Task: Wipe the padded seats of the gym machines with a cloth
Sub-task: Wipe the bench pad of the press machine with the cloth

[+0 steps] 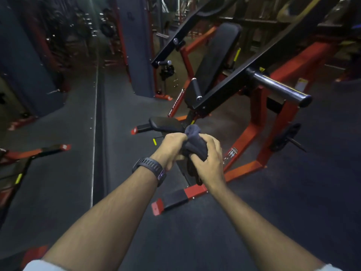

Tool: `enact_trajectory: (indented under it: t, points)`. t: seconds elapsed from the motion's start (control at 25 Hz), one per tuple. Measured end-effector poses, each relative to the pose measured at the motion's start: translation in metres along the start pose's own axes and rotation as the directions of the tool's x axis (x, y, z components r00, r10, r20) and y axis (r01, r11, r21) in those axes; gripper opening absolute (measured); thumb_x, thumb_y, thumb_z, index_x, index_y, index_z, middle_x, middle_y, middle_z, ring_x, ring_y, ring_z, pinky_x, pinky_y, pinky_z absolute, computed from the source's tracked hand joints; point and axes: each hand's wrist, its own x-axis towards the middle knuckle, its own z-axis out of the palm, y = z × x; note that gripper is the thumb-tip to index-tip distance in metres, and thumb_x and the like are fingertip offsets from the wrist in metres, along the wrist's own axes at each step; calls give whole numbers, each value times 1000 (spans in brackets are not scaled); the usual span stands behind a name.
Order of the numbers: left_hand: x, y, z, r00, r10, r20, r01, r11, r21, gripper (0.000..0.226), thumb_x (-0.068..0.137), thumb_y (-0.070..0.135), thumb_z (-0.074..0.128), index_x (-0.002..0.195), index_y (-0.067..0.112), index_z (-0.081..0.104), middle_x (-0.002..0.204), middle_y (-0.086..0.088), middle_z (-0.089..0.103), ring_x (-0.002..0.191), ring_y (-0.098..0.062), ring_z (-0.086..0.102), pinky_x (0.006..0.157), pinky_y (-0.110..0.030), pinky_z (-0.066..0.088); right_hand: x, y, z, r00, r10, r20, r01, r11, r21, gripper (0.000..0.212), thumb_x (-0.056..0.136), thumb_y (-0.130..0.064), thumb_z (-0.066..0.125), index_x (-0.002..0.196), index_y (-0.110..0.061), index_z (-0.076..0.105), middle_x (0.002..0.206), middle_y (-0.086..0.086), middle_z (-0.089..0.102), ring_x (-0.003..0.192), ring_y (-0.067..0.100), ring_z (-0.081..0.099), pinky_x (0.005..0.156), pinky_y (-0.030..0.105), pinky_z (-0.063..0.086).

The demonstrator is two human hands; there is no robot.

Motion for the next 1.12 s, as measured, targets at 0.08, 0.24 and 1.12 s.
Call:
enact_trajectory:
  t: [0.08, 0.24, 1.12]
  points:
    - [43, 17, -21, 999, 28, -38, -28, 1000, 11, 6, 91, 11, 55, 94, 6, 58, 91, -19, 57, 86, -29, 57, 71, -35, 48, 30, 7, 30, 994, 36, 107, -42, 998, 51, 62, 73, -44, 60, 134, -29, 59, 148, -6, 42, 132, 11, 38, 104, 3, 21]
    - [126, 36, -67, 987, 151, 45, -154, 986, 60, 19, 93, 0, 53, 98, 1, 71, 97, -29, 70, 84, -33, 64, 72, -39, 50, 96, 19, 83, 986, 126, 106, -153, 937, 314, 31, 83, -47, 56, 106, -31, 69, 132, -8, 62, 121, -6, 49, 103, 13, 30]
    - [533, 191, -208, 882, 459, 108, -470, 874, 126, 19, 95, 3, 68, 106, 17, 66, 100, -12, 73, 91, -16, 67, 88, -34, 56, 477, 124, 337, 933, 360, 15, -330, 837, 438, 26, 98, -31, 64, 116, -13, 58, 104, -5, 67, 91, 1, 63, 79, 21, 49]
